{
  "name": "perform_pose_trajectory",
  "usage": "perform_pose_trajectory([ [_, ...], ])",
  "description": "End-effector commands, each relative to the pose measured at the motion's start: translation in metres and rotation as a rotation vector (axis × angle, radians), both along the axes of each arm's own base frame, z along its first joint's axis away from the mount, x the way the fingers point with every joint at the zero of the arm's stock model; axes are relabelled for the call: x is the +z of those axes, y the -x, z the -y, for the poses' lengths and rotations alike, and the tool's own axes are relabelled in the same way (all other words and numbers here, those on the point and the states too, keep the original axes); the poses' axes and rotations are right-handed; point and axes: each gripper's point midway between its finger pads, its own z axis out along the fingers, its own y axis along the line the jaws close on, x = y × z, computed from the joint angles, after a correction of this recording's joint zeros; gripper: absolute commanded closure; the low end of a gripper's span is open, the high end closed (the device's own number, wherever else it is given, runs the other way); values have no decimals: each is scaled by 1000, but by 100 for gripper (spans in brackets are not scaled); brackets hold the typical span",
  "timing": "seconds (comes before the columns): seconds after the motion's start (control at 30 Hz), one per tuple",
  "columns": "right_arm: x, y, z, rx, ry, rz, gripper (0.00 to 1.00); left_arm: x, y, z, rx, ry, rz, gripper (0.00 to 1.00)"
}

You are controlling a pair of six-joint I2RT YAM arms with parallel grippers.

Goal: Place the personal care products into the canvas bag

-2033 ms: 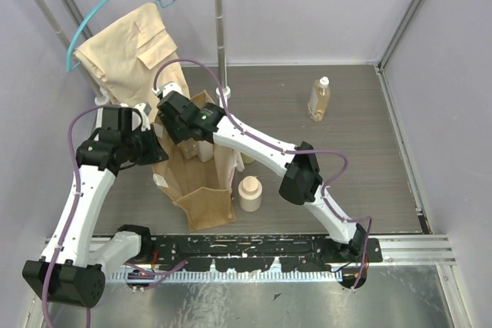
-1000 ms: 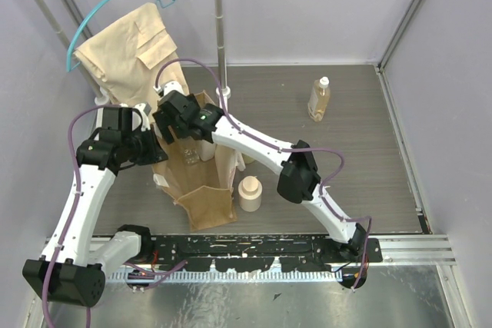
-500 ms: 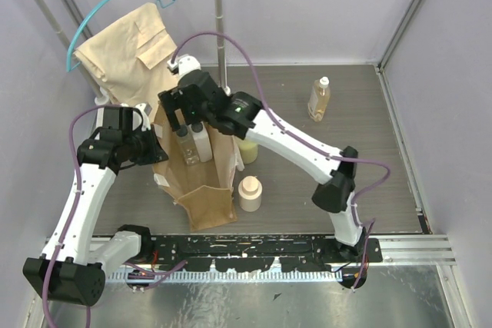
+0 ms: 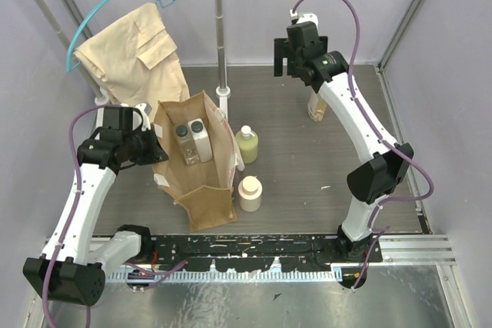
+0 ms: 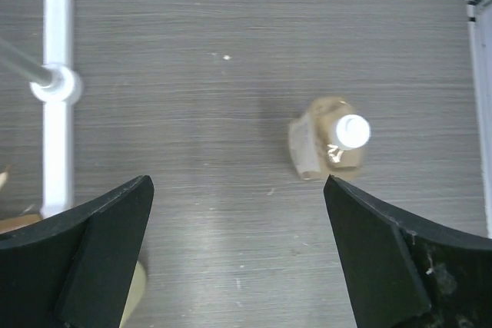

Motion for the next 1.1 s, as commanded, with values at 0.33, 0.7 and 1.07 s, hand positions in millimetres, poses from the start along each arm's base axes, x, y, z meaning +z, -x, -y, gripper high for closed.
perform_pose_trajectory([
  [0.33,-54,-45,107,-109,41,-186,0,3,8,1,-28,-1,-17,100],
  [0.7,-117,-56,112,-63,12,-353,0,0,7,1,-25,-5,-29,100],
  [1.07,-162,-63,122,-76,39,-421,2,-4,4,0,-23,-17,-41,100],
])
